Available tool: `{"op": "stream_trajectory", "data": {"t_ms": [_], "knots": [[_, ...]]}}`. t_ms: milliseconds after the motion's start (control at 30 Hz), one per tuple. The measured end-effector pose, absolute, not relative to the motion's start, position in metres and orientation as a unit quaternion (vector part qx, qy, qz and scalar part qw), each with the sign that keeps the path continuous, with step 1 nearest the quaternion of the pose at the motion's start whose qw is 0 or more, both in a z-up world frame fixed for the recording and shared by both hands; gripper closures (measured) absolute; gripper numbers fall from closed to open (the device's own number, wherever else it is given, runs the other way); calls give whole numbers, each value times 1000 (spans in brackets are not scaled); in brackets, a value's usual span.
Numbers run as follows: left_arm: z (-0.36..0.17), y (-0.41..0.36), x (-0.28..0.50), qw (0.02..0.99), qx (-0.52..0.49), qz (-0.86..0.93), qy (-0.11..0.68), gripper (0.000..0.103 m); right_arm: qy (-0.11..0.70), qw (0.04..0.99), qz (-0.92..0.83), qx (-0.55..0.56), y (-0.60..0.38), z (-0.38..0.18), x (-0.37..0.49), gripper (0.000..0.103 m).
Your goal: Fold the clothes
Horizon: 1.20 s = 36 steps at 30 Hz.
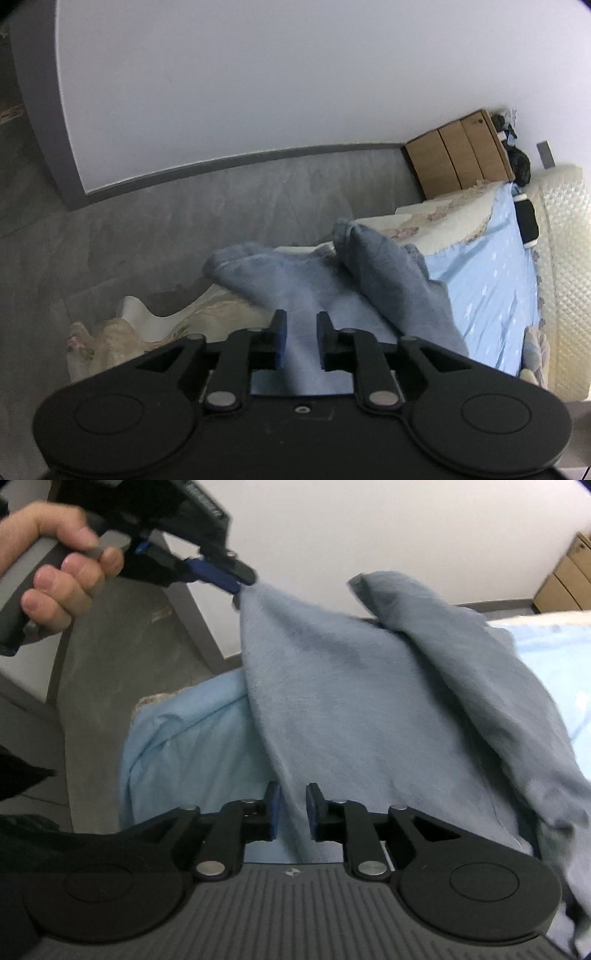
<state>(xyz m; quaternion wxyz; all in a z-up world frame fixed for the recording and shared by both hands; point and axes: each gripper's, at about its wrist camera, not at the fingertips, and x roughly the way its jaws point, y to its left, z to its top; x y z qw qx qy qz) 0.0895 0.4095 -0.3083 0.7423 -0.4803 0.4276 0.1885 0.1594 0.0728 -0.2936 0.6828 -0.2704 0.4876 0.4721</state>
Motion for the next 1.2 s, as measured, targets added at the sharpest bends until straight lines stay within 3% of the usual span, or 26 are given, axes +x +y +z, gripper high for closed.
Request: {"op": "stream_trajectory", "data": {"t_ms": [133, 233, 300, 433, 533, 567, 733, 967, 1200], "knots": [[-286, 404, 90, 747, -484, 197, 411, 78, 481, 704, 464, -241, 43, -270, 171, 85], [-287, 399, 112, 744, -487, 195, 413, 73, 474, 718, 460, -219, 20, -257, 185, 85], [-288, 397, 127, 743, -489, 194, 415, 64, 465, 723, 460, -221, 10, -253, 196, 84], [-289, 391, 157, 740, -492, 192, 417, 59, 446, 733, 458, -231, 1, -250, 224, 81], [-291, 387, 180, 737, -495, 190, 419, 52, 439, 744, 451, -225, 4, -248, 254, 70], [-291, 385, 187, 736, -496, 190, 420, 51, 438, 745, 451, -222, 5, -248, 265, 61], [-320, 389, 234, 719, -494, 186, 451, 51, 453, 722, 460, -248, 18, -258, 319, 42], [-364, 412, 272, 663, -521, 224, 488, 50, 483, 667, 492, -281, 34, -280, 392, 33], [-387, 416, 294, 638, -507, 219, 537, 51, 549, 615, 507, -251, 57, -319, 446, 32]]}}
